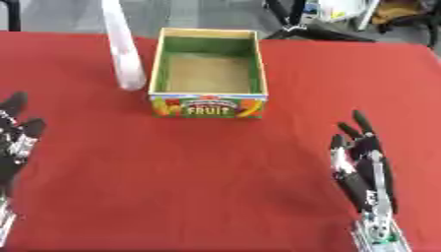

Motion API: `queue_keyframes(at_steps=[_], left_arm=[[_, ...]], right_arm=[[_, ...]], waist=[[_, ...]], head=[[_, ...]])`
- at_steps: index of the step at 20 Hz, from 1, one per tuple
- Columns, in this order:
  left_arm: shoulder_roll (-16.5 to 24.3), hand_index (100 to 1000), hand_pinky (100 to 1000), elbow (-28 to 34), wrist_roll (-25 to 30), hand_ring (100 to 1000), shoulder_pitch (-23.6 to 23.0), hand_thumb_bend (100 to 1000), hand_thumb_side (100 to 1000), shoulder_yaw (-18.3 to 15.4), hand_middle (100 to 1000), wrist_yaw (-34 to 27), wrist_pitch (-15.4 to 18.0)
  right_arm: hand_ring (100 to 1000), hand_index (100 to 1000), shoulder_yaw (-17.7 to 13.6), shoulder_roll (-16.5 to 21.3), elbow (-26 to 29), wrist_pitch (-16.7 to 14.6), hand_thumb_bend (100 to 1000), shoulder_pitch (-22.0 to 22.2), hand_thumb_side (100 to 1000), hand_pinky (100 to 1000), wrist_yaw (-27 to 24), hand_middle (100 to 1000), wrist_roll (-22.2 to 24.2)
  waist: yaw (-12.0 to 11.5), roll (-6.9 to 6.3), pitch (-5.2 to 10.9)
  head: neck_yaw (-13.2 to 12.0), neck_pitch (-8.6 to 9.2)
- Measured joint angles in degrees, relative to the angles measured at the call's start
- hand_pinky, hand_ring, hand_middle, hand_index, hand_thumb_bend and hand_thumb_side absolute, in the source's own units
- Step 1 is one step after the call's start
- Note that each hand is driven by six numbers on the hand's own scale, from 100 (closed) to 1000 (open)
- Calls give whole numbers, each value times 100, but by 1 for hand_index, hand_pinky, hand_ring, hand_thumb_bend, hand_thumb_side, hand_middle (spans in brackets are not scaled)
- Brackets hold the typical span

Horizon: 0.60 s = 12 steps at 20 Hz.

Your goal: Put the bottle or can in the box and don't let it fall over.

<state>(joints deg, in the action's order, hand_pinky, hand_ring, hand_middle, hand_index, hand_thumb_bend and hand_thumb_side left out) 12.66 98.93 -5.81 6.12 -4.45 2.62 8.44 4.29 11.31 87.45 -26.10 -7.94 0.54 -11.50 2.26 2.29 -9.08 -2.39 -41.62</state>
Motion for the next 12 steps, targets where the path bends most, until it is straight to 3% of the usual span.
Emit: queue_keyframes(at_steps=[12], left_arm=[[22,854,841,15,-61,1000,19,690,552,-1,917,-2,-49]], right_arm=[[896,959,0,0,0,-7,100,1,470,788,0,1000,-10]], waist=[[13,-6,0]], head=[[-2,-1]])
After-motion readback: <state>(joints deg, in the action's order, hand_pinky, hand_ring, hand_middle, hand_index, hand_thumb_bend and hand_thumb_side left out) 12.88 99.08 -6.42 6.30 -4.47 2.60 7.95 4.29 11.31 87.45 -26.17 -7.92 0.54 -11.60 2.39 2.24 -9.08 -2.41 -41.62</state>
